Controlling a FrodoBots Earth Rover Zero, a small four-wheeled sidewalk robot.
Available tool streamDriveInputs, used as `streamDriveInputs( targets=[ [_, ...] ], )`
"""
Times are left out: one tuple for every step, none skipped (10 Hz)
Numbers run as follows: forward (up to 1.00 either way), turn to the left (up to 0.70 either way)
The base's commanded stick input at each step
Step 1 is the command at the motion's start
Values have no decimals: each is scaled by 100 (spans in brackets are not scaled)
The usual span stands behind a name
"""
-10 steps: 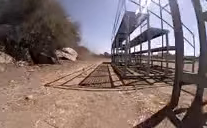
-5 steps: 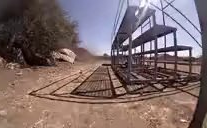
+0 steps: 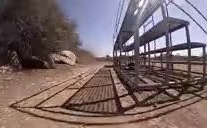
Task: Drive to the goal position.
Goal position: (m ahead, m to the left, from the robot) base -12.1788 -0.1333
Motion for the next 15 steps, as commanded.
streamDriveInputs(
  targets=[
    [71,13],
    [49,23],
    [28,32],
    [7,42],
    [0,45],
    [0,45],
    [0,45],
    [0,45],
    [0,45],
    [0,45],
    [0,45],
    [0,45],
    [0,45],
    [0,45],
    [0,45]
  ],
)
